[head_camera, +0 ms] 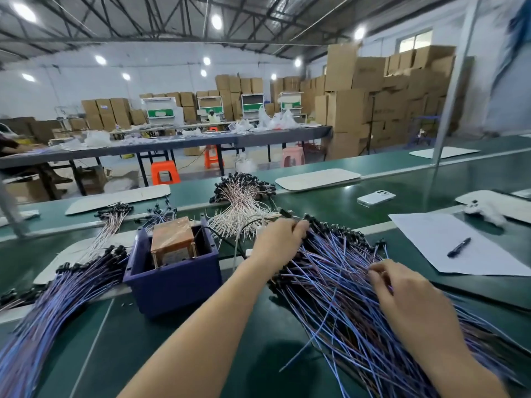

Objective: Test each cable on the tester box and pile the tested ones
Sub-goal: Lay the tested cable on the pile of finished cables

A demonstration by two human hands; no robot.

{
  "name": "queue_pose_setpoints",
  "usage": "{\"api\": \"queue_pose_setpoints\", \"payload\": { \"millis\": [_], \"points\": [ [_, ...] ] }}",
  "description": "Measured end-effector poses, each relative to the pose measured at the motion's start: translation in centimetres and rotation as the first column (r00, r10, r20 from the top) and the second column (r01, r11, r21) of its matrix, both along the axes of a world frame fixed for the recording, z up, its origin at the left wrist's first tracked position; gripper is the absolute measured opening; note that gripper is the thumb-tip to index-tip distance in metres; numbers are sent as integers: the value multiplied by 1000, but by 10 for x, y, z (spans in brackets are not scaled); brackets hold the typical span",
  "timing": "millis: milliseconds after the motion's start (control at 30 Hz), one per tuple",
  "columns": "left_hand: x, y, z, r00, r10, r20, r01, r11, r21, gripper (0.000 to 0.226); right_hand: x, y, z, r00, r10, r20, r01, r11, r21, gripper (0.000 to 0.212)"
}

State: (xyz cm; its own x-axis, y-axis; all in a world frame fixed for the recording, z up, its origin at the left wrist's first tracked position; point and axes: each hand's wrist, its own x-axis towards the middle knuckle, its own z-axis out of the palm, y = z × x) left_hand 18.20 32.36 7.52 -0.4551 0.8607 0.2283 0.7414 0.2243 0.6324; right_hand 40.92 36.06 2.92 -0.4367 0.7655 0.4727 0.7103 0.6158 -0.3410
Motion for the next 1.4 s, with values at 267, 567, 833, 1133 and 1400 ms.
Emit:
{"api": "queue_pose_setpoints", "payload": {
  "millis": [267, 567, 833, 1133, 1400],
  "points": [
    [-7, -5, -36, 986, -54, -155, 29, 987, -161, 55, -12, -20, -16, 1000, -2, -28, 1, 1000, -17, 29],
    [-62, -125, -58, 985, -173, 1, 162, 921, -354, 23, -112, -84, -40, 889, 447, -97, -441, 894, 73, 25],
    [-142, -259, -62, 991, 124, -58, -137, 884, -446, 30, -213, -132, -74, 757, 653, -30, -653, 752, -96, 31],
    [-225, -335, -70, 604, 754, -257, -793, 600, -106, 30, -249, -127, -103, 718, 681, -146, -689, 664, -290, 23],
    [-246, -345, -88, 495, 853, -164, -863, 459, -213, 26, -245, -127, -99, 723, 664, -188, -684, 653, -326, 23]
  ]
}}
